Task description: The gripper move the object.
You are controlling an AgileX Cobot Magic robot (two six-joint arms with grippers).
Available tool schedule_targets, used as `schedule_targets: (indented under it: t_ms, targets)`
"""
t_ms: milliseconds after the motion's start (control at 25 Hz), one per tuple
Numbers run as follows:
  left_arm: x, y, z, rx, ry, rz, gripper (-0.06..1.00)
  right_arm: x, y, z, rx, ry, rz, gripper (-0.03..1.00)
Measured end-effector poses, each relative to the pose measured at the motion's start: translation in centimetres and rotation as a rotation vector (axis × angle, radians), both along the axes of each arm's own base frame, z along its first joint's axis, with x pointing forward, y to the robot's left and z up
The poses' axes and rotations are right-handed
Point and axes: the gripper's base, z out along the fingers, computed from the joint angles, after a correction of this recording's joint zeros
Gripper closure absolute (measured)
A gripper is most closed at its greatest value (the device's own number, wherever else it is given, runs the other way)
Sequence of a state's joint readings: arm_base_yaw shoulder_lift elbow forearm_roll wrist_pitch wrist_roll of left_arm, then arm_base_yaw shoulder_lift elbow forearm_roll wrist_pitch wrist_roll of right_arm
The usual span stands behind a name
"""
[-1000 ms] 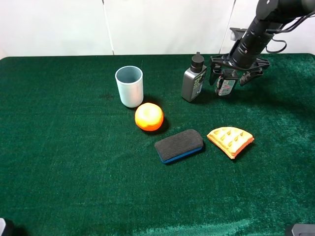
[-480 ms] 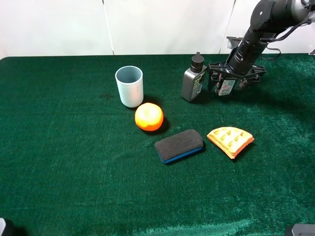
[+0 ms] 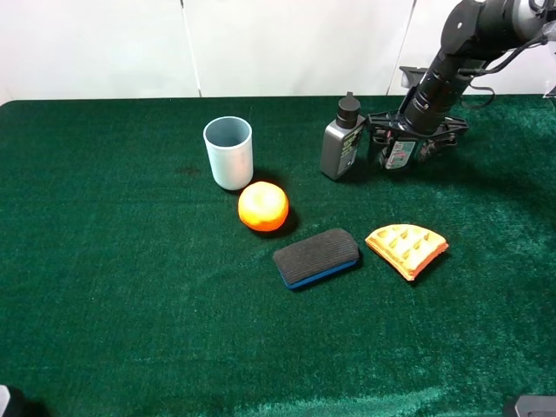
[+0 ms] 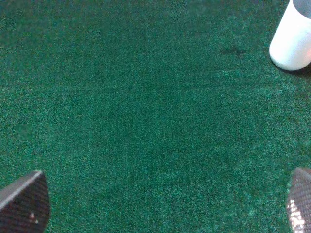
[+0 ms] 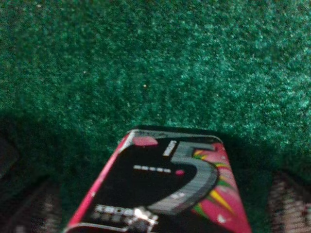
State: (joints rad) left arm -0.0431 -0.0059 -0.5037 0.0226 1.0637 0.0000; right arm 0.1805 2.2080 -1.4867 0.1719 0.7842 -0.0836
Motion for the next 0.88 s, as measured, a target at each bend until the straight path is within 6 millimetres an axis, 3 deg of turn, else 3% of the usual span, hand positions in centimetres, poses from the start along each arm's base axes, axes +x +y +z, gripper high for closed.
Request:
schedule_targets:
  t_ms: [120,680,880]
  targets:
    - [0.00,0.00,0.00,0.000,0.000,0.000,-0.05,0.00,-0.01,0.00,-0.001,0.000,0.001,0.61]
    - [0.00,0.00,0.00,0.000,0.000,0.000,-0.05,-0.02,0.00,0.00,0.000,0.002,0.000,0.63]
    - [0.00,0.00,0.00,0.000,0.000,0.000,-0.05,-0.03,0.00,0.97,0.003,-0.014,0.001,0.63]
